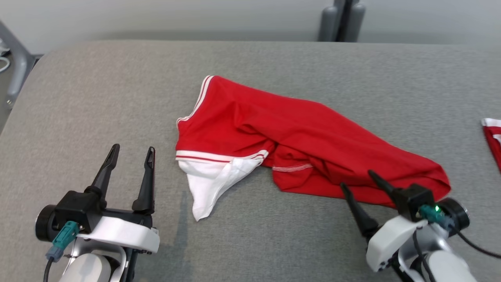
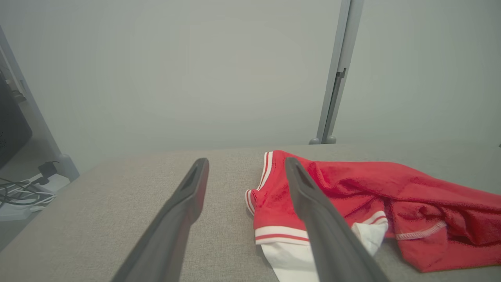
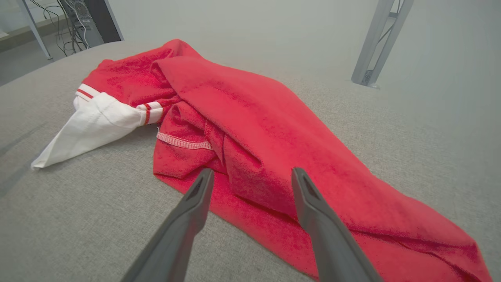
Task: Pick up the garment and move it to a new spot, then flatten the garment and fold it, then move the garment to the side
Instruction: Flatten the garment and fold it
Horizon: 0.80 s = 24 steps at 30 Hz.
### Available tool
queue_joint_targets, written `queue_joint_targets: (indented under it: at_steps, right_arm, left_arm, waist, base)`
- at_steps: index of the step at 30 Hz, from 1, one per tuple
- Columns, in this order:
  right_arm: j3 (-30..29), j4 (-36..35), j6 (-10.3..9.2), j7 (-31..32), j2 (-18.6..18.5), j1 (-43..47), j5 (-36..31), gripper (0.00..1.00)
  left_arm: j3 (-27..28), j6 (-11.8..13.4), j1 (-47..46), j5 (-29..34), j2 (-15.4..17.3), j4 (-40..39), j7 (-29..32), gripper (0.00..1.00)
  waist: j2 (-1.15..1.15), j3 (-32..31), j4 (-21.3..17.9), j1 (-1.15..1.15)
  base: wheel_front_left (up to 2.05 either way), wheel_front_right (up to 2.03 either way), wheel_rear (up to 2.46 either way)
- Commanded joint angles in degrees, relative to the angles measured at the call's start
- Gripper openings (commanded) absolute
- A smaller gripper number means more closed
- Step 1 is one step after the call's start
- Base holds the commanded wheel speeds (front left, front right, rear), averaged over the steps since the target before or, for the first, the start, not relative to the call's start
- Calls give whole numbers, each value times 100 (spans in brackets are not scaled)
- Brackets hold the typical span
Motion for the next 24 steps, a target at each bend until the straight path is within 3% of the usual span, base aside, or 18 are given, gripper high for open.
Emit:
queue_joint_targets:
  at_steps: [1, 5, 7, 12, 15, 19, 24]
  right_arm:
    - [-60, 154, -1, -67, -50, -113, -121, 100]
    - [-99, 585, -1, -299, 39, -448, -244, 100]
    - [-70, 806, -1, -306, 19, -608, -230, 0]
    - [38, 909, -1, -312, -61, -748, 63, 0]
    - [185, 574, -1, -69, -221, -696, 555, 0]
    - [313, -364, -1, 711, -580, -526, 1597, 0]
    - [22, -1875, 0, 2051, -1104, -277, 2984, 0]
  left_arm:
    - [-5, -39, -127, -31, -19, 36, -39, 100]
    - [-22, -90, -221, -33, -100, 158, -129, 100]
    - [-21, -95, -275, -32, -130, 207, -173, 100]
    - [-28, -133, -316, -32, -171, 322, -225, 100]
    - [22, -110, -339, -41, -181, 365, -264, 100]
    - [62, -118, -320, -37, -167, 396, -302, 100]
    - [91, -133, -310, -28, -150, 404, -329, 100]
  waist:
    - [0, 185, 199, 0]
    - [0, 348, 296, 0]
    - [0, 397, 302, 0]
    - [0, 409, 289, 0]
    - [0, 398, 211, 0]
    - [0, 365, 74, 0]
    - [0, 326, -39, 0]
  base:
    - [0, 0, 0]
    - [0, 0, 0]
    - [0, 0, 0]
    - [0, 0, 0]
    - [0, 0, 0]
    - [0, 0, 0]
    - [0, 0, 0]
